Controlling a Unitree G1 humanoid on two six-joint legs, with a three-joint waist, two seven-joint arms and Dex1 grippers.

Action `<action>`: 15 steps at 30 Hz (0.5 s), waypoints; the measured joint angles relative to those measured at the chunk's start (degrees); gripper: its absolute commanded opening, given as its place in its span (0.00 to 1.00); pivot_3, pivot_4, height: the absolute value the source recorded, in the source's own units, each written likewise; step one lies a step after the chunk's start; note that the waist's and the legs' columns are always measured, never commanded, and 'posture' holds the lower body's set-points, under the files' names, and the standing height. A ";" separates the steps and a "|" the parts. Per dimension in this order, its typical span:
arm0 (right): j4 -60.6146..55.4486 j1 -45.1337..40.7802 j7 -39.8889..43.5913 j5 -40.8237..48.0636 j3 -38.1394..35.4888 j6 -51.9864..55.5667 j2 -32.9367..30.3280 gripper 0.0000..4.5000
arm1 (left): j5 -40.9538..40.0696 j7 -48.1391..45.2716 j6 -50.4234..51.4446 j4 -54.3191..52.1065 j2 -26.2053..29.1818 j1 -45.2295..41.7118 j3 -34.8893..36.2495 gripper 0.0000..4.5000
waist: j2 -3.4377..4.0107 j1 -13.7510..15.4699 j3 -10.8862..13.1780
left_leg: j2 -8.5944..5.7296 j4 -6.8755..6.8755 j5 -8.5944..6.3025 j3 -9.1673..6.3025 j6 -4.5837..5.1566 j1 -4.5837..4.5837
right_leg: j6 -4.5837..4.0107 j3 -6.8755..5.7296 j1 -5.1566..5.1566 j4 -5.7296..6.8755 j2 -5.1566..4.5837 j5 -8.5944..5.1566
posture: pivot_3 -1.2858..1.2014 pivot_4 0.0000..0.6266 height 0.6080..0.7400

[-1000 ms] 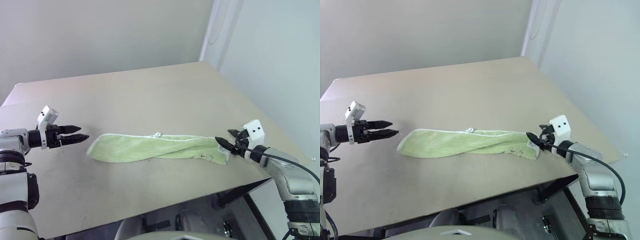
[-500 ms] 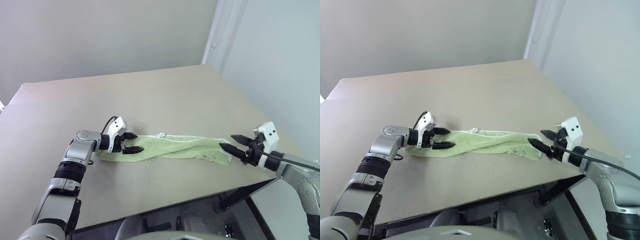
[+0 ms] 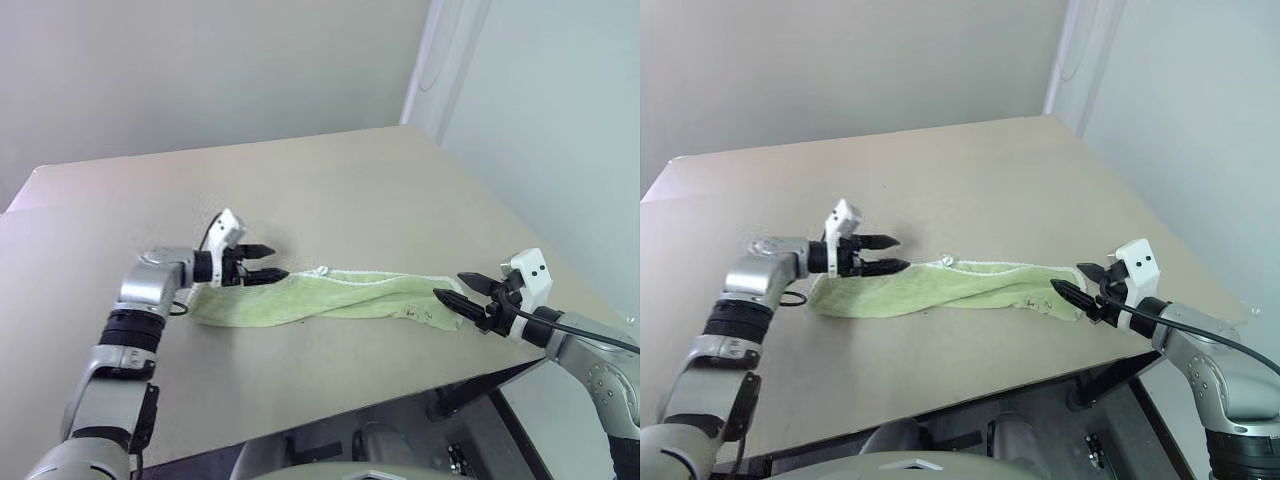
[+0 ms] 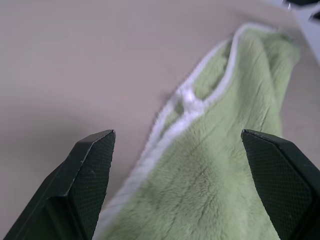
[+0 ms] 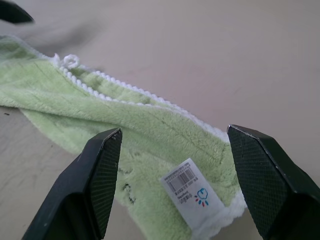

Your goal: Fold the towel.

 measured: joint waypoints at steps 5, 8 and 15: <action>-0.44 0.62 -0.33 0.61 0.06 0.86 0.15 0.78 | -2.35 -4.60 2.90 -2.52 4.20 0.99 0.04 0.95 | 0.00 0.05 0.00 | -0.04 0.10 0.00 0.02 0.00 -0.17 | 0.00 0.04 -0.13 0.01 -0.02 0.02 | 0.52 0.00 1.00; -2.30 3.74 -0.23 1.63 -0.64 1.72 0.12 0.78 | -1.99 -7.35 1.43 -2.72 7.21 3.08 -0.24 0.95 | 0.00 0.12 0.00 | -0.03 0.10 0.00 0.01 0.00 -0.17 | 0.00 0.04 -0.15 0.02 -0.03 0.02 | 0.52 0.00 1.00; -7.31 9.34 0.34 0.72 -0.84 1.59 -1.07 0.78 | -0.81 -7.55 -2.61 -0.85 6.76 4.07 -1.56 0.95 | 0.01 0.09 -0.01 | -0.03 0.16 0.00 0.03 -0.01 -0.17 | 0.01 0.04 -0.15 0.00 -0.08 0.02 | 0.52 0.00 1.00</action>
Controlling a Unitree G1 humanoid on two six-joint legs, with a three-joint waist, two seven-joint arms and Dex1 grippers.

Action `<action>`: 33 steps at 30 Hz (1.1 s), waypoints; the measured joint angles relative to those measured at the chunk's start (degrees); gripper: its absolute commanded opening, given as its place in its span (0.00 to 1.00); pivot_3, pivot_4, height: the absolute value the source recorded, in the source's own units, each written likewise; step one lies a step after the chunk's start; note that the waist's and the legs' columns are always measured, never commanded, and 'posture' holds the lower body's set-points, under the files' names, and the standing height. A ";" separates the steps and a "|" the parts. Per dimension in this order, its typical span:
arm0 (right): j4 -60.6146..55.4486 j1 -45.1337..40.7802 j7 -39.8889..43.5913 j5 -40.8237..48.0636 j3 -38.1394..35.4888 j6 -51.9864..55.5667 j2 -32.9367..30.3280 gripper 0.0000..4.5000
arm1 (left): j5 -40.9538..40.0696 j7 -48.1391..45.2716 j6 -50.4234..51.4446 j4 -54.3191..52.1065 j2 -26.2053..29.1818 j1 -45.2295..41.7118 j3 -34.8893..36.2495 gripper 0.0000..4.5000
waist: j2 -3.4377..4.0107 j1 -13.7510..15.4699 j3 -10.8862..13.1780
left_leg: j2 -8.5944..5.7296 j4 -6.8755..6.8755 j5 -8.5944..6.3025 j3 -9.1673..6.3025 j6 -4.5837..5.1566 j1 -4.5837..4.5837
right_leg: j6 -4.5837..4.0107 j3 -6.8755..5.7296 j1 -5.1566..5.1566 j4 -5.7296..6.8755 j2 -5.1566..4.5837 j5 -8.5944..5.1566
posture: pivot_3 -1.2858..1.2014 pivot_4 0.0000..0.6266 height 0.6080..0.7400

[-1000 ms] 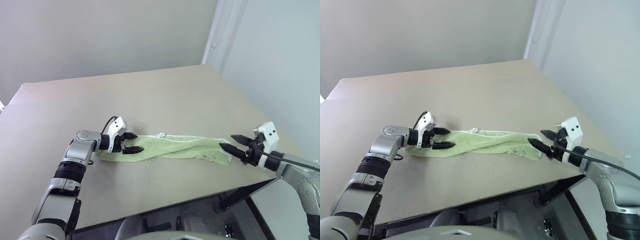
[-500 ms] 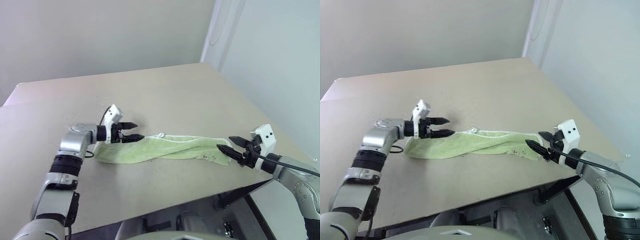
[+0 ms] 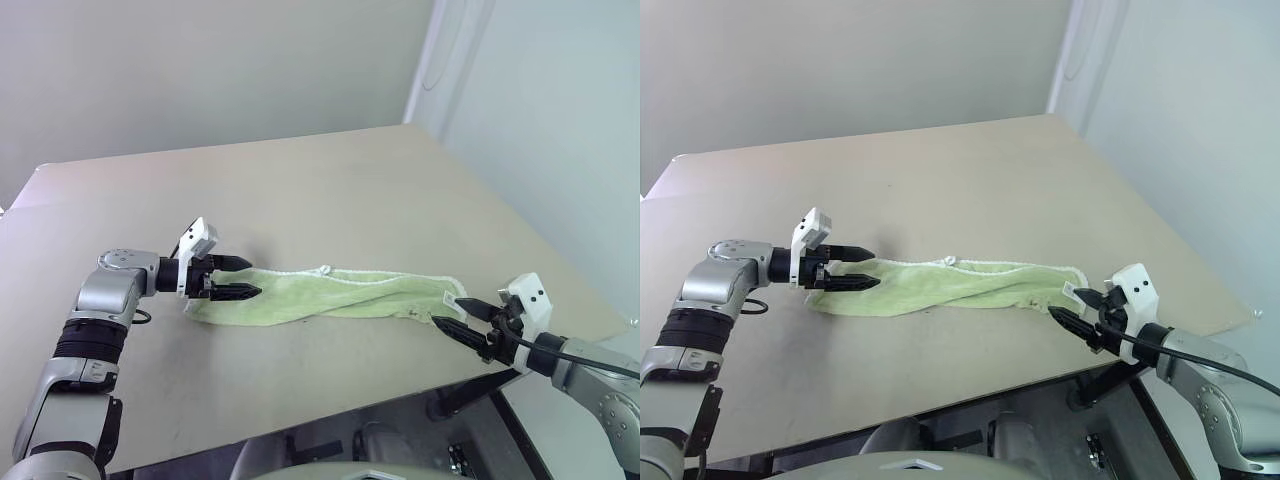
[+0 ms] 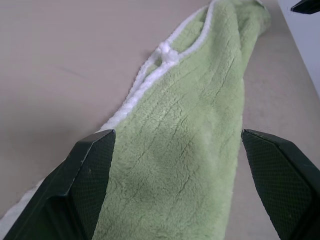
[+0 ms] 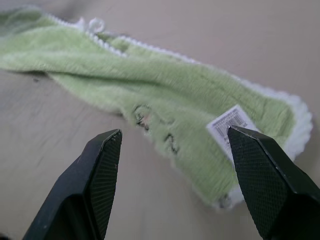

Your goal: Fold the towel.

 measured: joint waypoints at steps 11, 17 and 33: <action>2.08 0.70 -1.40 -12.34 7.33 -7.57 -1.31 0.78 | 1.95 0.55 -5.19 6.76 -1.48 -2.40 -0.73 0.95 | -0.01 0.08 0.00 | 0.01 -0.01 0.00 0.02 0.00 -0.12 | -0.04 -0.02 -0.14 0.02 0.07 0.04 | 0.52 0.00 1.00; 3.98 1.92 -0.88 -16.62 9.17 -11.81 -1.64 0.78 | 3.01 0.77 -7.44 9.98 -2.69 -3.46 -0.82 0.95 | -0.02 0.08 -0.01 | -0.01 0.05 0.01 0.03 0.01 -0.12 | -0.03 0.00 -0.12 0.03 0.08 0.05 | 0.52 0.00 1.00; 11.78 -2.43 -3.49 -27.50 11.76 -20.60 -1.65 0.00 | 4.94 2.12 -11.04 14.35 -4.47 -5.72 -0.82 0.95 | -0.03 0.05 -0.02 | -0.03 0.09 0.01 0.03 0.01 -0.09 | -0.01 0.02 -0.08 0.08 0.11 0.06 | 0.52 0.00 1.00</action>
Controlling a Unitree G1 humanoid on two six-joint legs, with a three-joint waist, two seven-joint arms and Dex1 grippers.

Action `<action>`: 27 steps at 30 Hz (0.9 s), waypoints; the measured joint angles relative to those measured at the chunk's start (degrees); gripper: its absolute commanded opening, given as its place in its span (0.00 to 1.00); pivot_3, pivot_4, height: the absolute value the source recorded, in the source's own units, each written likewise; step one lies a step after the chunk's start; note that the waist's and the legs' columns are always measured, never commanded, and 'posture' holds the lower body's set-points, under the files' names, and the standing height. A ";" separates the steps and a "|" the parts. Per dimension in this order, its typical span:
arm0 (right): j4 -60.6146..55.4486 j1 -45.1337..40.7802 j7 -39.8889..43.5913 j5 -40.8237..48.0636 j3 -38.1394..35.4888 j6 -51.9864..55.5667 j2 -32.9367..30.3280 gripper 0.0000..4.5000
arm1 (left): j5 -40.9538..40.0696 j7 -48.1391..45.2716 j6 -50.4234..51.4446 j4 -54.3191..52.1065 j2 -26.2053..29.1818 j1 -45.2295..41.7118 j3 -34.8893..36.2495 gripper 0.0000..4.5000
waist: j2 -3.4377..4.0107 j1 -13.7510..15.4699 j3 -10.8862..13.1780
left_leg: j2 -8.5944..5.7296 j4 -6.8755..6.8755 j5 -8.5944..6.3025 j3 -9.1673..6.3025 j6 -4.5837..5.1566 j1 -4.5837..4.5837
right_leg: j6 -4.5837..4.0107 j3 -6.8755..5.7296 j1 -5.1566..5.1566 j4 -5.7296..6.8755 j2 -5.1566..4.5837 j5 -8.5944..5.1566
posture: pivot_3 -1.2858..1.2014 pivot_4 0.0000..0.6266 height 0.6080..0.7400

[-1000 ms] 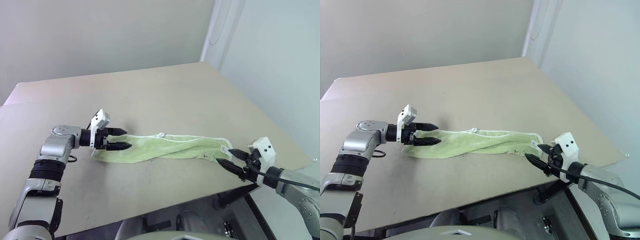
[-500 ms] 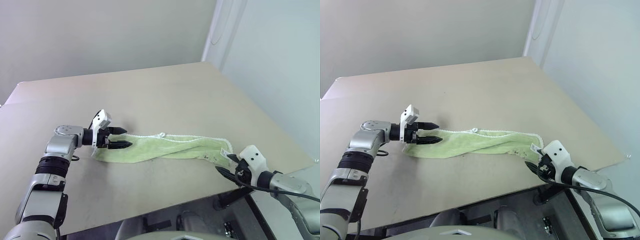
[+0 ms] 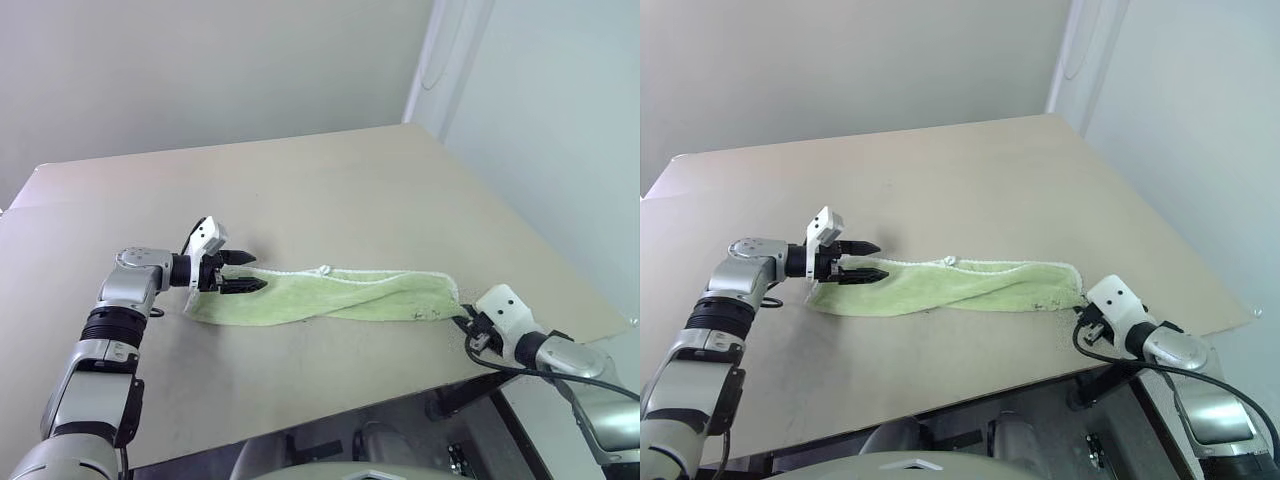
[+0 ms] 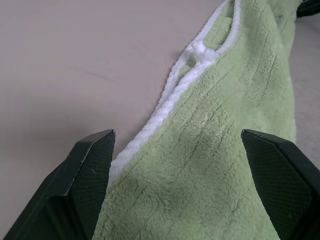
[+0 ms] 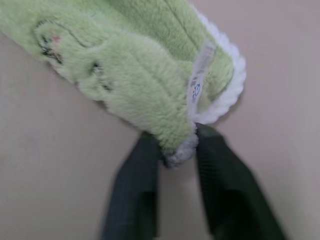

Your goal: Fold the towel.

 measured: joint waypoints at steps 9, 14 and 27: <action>0.04 1.63 3.38 -0.67 -1.49 -3.48 -2.65 0.00 | 0.67 0.66 -1.00 0.96 -0.11 0.01 0.00 0.95 | -0.01 0.02 0.00 | -0.02 0.02 0.00 0.00 0.00 0.01 | 0.01 0.01 0.01 0.02 0.01 0.00 | 0.52 0.00 1.00; 0.02 2.48 8.55 -0.59 -2.83 -5.60 -8.35 0.00 | 1.19 0.93 -1.08 1.18 -0.09 0.00 0.01 0.95 | -0.01 0.01 0.00 | -0.03 0.05 0.00 -0.01 0.00 0.03 | 0.01 0.01 0.04 0.03 0.01 0.00 | 0.52 0.00 1.00; 4.77 4.92 12.83 -6.29 -4.71 -11.92 -17.03 0.00 | 2.71 3.77 -3.12 7.13 -0.11 -2.76 0.09 0.95 | -0.03 0.29 -0.02 | -0.11 0.07 0.00 0.01 0.00 0.04 | 0.02 0.02 0.10 0.00 -0.01 0.00 | 0.52 0.00 1.00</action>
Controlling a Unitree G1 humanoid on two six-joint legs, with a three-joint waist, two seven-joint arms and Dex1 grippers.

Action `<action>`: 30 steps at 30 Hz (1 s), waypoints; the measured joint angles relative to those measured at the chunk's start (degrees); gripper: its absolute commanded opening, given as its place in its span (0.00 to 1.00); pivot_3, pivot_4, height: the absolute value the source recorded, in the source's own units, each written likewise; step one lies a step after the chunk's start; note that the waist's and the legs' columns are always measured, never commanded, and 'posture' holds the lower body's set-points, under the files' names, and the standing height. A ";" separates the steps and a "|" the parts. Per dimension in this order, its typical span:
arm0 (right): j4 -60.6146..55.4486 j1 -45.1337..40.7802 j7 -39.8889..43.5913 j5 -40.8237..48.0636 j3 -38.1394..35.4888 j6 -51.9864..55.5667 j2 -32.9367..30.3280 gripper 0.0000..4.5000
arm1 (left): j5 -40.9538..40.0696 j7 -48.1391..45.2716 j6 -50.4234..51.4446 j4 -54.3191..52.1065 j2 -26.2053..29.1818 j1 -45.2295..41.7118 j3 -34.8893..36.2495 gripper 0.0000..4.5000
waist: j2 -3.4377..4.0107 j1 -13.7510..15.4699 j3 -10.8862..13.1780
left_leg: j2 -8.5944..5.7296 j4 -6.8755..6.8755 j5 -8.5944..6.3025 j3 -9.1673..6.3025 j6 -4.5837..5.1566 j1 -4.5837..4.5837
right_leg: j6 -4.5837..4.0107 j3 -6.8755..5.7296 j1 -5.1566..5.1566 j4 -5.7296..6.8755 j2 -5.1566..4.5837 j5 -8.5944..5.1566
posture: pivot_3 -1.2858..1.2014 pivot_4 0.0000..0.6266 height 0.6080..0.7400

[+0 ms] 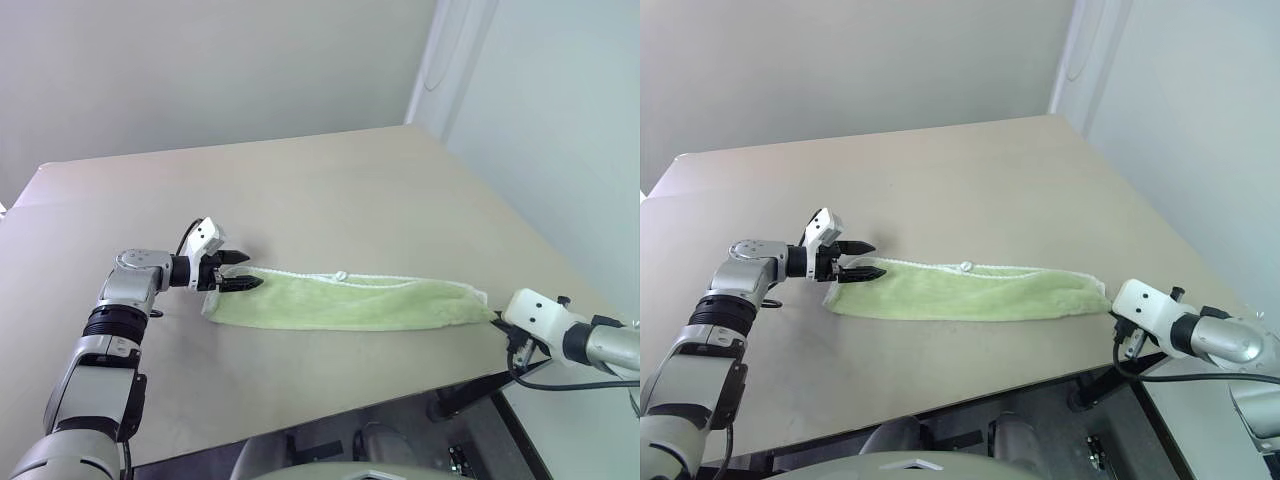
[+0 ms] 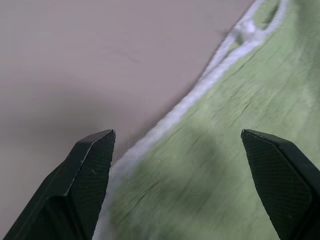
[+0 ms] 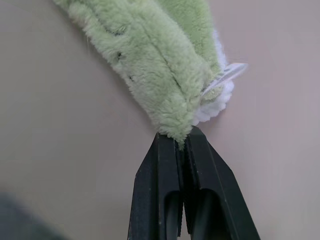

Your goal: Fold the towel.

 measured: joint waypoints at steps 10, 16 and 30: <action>-6.98 -11.08 -2.76 -4.21 4.20 0.73 3.07 0.00 | -1.71 -1.36 3.50 1.75 -0.77 -4.67 1.23 0.95 | -0.01 -0.45 0.00 | 0.08 -0.01 0.00 -0.04 0.00 0.12 | 0.04 0.02 0.04 0.04 0.24 0.02 | 0.52 0.00 1.00; -12.80 -15.07 -3.46 -3.79 7.62 4.66 7.08 0.00 | -1.67 -1.31 3.39 1.82 -0.60 -4.67 1.26 0.95 | -0.01 -0.24 0.00 | 0.06 0.02 0.00 -0.01 0.00 0.04 | -0.03 0.06 0.01 0.03 0.18 0.08 | 0.52 0.00 1.00; -12.39 -25.33 -3.86 -4.38 22.96 7.16 19.67 0.00 | -1.44 -1.27 2.00 2.36 -1.83 -4.84 1.05 0.95 | -0.07 -0.29 -0.03 | 0.08 0.03 0.01 -0.03 0.00 0.08 | -0.04 0.05 0.02 0.11 0.24 0.09 | 0.52 0.00 1.00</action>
